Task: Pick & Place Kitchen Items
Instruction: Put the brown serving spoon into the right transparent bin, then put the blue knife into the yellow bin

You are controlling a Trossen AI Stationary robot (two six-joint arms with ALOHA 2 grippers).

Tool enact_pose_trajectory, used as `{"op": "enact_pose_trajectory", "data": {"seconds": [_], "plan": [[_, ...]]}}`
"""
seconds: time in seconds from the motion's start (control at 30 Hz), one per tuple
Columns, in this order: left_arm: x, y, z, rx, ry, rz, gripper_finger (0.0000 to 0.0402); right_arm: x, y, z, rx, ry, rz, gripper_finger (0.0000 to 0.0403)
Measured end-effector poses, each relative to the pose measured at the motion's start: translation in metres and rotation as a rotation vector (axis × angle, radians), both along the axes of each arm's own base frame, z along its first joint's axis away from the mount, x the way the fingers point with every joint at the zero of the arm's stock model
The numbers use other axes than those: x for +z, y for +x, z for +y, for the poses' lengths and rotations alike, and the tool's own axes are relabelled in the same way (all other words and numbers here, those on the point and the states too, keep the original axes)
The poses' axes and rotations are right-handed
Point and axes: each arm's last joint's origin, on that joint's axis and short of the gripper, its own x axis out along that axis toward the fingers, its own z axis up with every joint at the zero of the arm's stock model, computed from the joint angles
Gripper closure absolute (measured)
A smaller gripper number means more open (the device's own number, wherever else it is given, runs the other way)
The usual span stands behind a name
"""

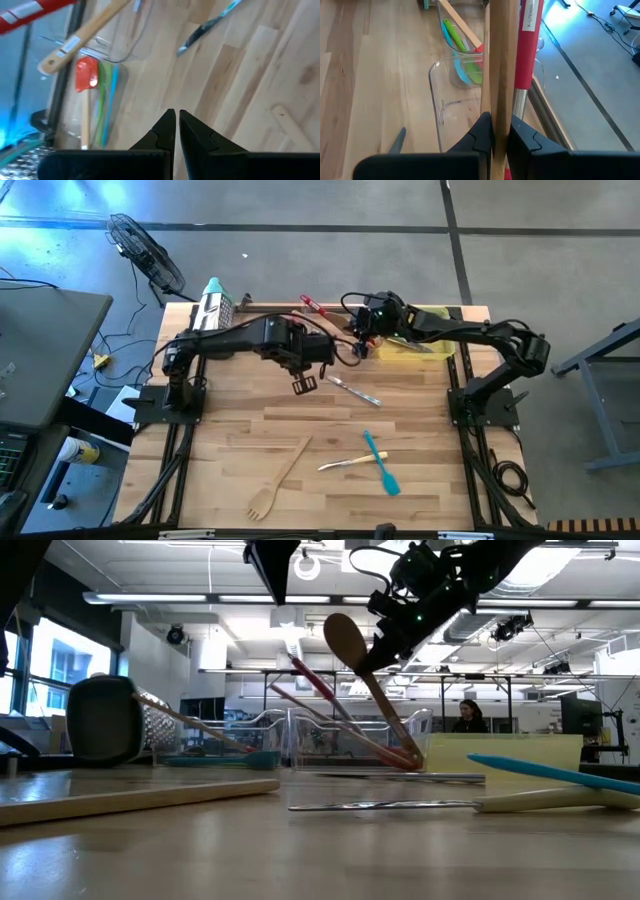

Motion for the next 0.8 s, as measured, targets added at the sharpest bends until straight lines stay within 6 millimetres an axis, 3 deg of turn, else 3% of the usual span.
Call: {"op": "enact_pose_trajectory", "data": {"seconds": [0.3, 0.47, 0.8], "plan": [[-0.001, 0.000, -0.009, -0.006, -0.090, -0.011, 0.0382, -0.001, 0.002, -0.001, 0.004, -0.011, -0.009, 0.0380], [-0.004, 0.001, -0.013, 0.005, -0.101, -0.005, 0.0382, -0.013, -0.004, -0.004, -0.021, 0.023, 0.069, 0.0336], [-0.004, 0.001, -0.015, 0.014, -0.117, -0.010, 0.0382, -0.016, -0.001, -0.012, -0.037, 0.025, 0.053, 0.0306]]}}
